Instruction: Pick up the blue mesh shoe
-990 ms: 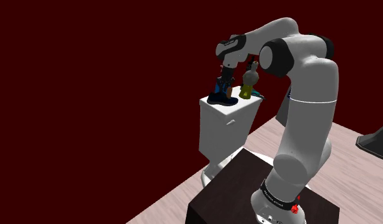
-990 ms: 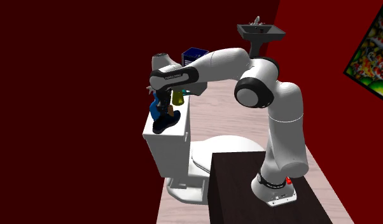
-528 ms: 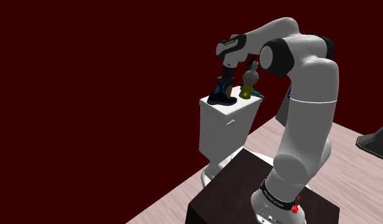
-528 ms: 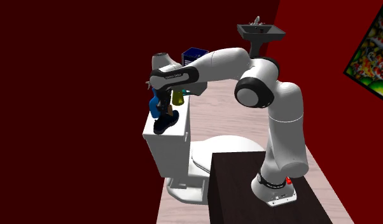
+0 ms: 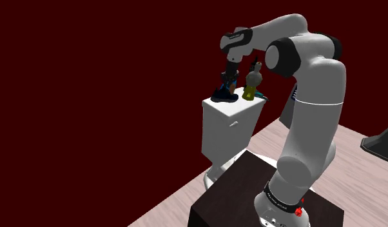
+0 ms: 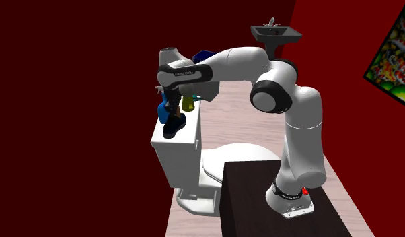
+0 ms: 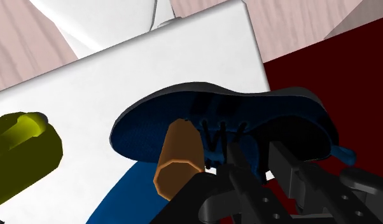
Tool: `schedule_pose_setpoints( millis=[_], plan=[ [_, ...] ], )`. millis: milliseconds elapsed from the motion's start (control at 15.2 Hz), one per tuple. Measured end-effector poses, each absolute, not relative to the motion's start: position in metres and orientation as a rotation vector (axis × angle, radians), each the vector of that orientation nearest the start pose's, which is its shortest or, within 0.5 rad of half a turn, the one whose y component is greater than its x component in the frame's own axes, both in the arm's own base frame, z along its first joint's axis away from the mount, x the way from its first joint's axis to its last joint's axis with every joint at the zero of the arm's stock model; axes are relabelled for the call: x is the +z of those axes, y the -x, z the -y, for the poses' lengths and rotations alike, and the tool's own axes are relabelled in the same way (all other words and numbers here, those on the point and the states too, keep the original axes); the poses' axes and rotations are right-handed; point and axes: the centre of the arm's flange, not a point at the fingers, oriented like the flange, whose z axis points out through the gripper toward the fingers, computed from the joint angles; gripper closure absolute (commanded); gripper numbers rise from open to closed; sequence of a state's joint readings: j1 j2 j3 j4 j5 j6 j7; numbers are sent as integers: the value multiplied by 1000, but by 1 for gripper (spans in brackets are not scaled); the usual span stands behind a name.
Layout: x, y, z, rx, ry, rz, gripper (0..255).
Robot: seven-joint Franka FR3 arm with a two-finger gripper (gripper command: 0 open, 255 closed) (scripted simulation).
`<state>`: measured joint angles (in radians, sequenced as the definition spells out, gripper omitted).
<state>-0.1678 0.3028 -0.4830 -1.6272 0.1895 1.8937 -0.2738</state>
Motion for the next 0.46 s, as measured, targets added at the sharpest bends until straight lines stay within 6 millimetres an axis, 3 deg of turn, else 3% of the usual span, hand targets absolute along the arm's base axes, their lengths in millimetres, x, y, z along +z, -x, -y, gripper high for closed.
schedule_pose_setpoints(
  millis=[462],
  plan=[
    [497, -536, 354, -29, 3037, -645, 255]
  ],
)
